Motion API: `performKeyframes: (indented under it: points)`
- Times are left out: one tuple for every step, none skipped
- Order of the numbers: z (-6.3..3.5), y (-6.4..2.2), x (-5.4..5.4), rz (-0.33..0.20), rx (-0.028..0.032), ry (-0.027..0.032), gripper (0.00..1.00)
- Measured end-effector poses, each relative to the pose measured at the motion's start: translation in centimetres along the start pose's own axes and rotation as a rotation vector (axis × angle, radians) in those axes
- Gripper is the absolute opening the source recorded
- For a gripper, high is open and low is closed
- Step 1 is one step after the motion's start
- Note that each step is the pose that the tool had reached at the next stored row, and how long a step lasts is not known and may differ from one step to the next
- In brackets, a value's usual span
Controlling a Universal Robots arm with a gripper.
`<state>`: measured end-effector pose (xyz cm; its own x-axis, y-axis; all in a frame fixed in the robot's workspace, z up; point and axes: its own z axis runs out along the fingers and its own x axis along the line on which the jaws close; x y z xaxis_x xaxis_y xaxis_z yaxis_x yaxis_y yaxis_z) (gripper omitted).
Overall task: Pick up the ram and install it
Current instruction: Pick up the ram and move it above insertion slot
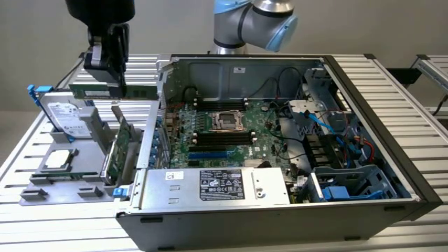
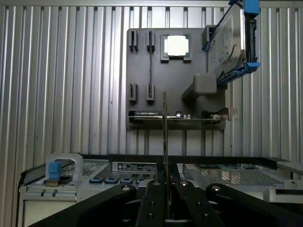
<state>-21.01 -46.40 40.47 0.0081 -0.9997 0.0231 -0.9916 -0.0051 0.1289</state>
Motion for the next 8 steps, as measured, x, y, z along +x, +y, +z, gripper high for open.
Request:
performKeyframes:
  points:
    - [-0.08,-0.41,-0.1,0.0,0.0,0.0,0.14]
    - [-0.15,-0.84,-0.2,0.0,0.0,0.0001,0.14]
    - [-0.21,-1.29,-0.2,0.0,0.0,0.0,0.14]
    - [-0.28,-1.75,-0.3,0.0,0.0,0.0001,0.14]
    - [-0.33,-2.21,-0.4,0.0,0.0,0.0,0.14]
    - [-0.39,-2.65,-0.4,0.0,0.0,0.0,0.14]
    - [-0.46,-3.12,-0.5,0.0,-0.0001,0.0001,0.14]
    - [-0.52,-3.57,-0.6,0.0,0.0,0.0001,0.14]
